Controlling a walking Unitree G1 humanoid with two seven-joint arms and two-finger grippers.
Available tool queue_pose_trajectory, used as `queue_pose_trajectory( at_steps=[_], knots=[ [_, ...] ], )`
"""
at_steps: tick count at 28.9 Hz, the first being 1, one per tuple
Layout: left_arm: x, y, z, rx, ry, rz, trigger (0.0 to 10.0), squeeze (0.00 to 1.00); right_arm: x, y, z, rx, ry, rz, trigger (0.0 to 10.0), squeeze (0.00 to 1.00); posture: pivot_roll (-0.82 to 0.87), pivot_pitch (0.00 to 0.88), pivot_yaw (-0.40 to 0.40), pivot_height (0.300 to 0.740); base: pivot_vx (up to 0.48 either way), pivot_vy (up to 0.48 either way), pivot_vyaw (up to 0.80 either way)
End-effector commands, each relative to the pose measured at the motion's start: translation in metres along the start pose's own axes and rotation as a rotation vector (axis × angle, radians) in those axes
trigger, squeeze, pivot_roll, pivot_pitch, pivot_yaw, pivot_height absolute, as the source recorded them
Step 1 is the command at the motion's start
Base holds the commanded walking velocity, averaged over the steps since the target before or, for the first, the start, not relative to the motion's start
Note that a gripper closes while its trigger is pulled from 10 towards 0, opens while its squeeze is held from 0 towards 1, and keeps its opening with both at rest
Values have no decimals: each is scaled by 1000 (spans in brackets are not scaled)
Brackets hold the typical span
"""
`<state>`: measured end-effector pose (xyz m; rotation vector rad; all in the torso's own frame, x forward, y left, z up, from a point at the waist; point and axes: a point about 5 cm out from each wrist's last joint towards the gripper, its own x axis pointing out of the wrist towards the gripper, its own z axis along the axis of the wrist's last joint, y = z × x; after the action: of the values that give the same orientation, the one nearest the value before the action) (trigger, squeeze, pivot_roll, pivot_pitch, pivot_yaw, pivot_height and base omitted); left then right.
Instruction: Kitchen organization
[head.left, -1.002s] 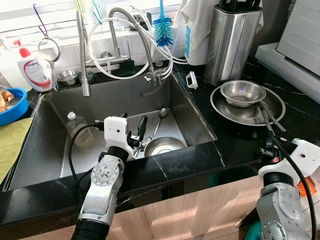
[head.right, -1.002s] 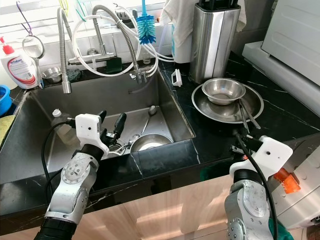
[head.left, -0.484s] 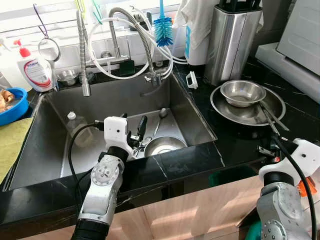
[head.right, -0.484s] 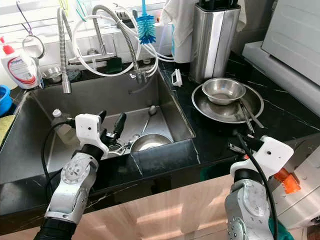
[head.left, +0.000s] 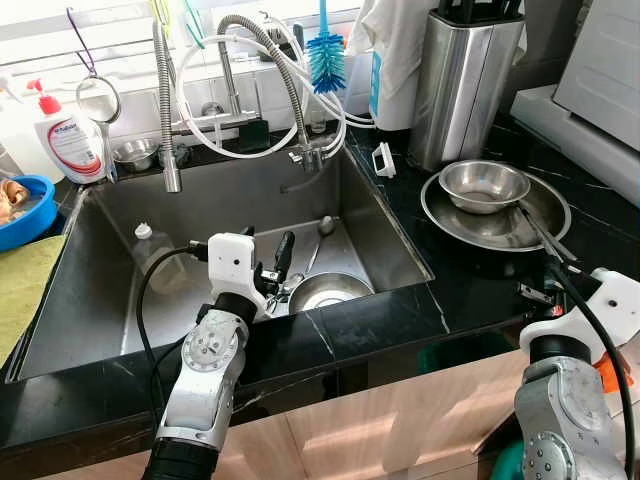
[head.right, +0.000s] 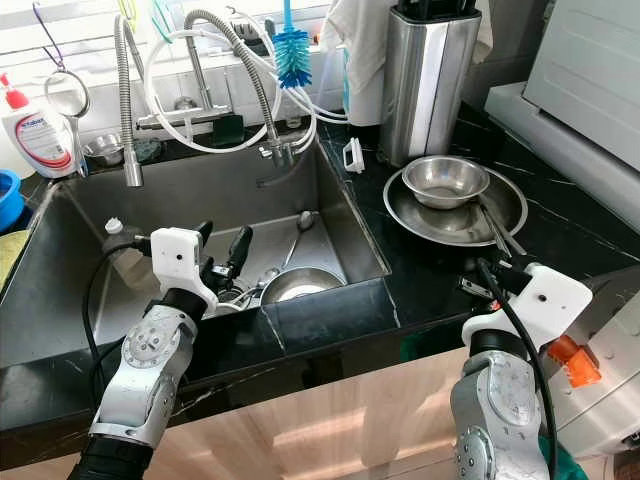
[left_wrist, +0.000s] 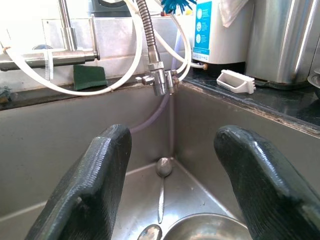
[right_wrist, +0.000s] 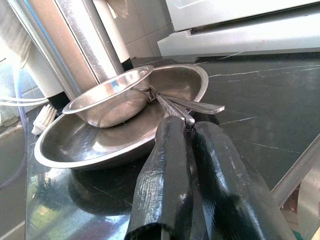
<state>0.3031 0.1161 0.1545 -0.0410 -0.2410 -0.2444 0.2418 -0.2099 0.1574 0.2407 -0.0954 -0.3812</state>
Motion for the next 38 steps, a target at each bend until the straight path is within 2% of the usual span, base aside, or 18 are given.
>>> queue_pose_trajectory(
  at_steps=[1, 24, 26, 27, 28, 29, 30, 31, 33, 34, 35, 36, 38],
  knots=[
    [0, 3, -2, 8, 20, 7, 10000, 0, 2, 3, 5, 13, -20, 5, 10000, 0, -135, 0, 78, 740, 0, 0, 0],
    [0, 3, -3, 10, 23, 6, 10000, 0, -2, 3, -5, 14, 15, -26, 10000, 0, -133, 0, 77, 740, 0, 0, 0],
    [0, 2, -3, 10, 23, 6, 10000, 0, -2, 4, -6, 18, 18, -24, 6471, 0, -132, 0, 76, 740, 0, 0, 0],
    [0, 2, -3, 10, 22, 6, 10000, 0, -3, 4, -6, 19, 19, -24, 0, 0, -131, 0, 76, 740, 0, 0, 0],
    [0, 3, -3, 10, 23, 6, 10000, 0, -3, 4, -6, 20, 19, -24, 0, 0, -132, 0, 76, 740, 0, 0, 0],
    [0, 2, -3, 10, 22, 6, 10000, 0, -3, 4, -7, 18, 22, -30, 2941, 0, -131, 0, 76, 740, 0, 0, 0],
    [0, 2, -3, 10, 22, 6, 10000, 0, -3, 3, -7, 16, 25, -34, 2941, 0, -131, 0, 76, 740, 0, 0, 0],
    [0, 2, -3, 10, 23, 6, 10000, 0, -3, 3, -8, 16, 26, -36, 10000, 0, -131, 0, 76, 740, 0, 0, 0],
    [0, 3, -3, 10, 23, 6, 10000, 0, -3, 4, -8, 20, 26, -31, 10000, 8, -131, 0, 76, 740, 0, 0, 0],
    [0, 3, -3, 10, 24, 6, 10000, 0, -3, 5, -8, 28, 24, -24, 10000, 314, -131, 0, 76, 740, 0, 0, 0],
    [0, 3, -3, 10, 24, 6, 10000, 0, -3, 5, -8, 34, 23, -19, 10000, 314, -130, 0, 77, 740, 0, 0, 0],
    [0, 3, -3, 10, 24, 6, 10000, 0, -3, 5, -7, 35, 21, -17, 10000, 1000, -130, 0, 77, 740, 0, 0, 0],
    [0, 3, -3, 10, 25, 6, 10000, 0, -2, 6, -7, 26, 21, -25, 10000, 1000, -131, 0, 76, 740, 0, 0, 0]
  ],
)
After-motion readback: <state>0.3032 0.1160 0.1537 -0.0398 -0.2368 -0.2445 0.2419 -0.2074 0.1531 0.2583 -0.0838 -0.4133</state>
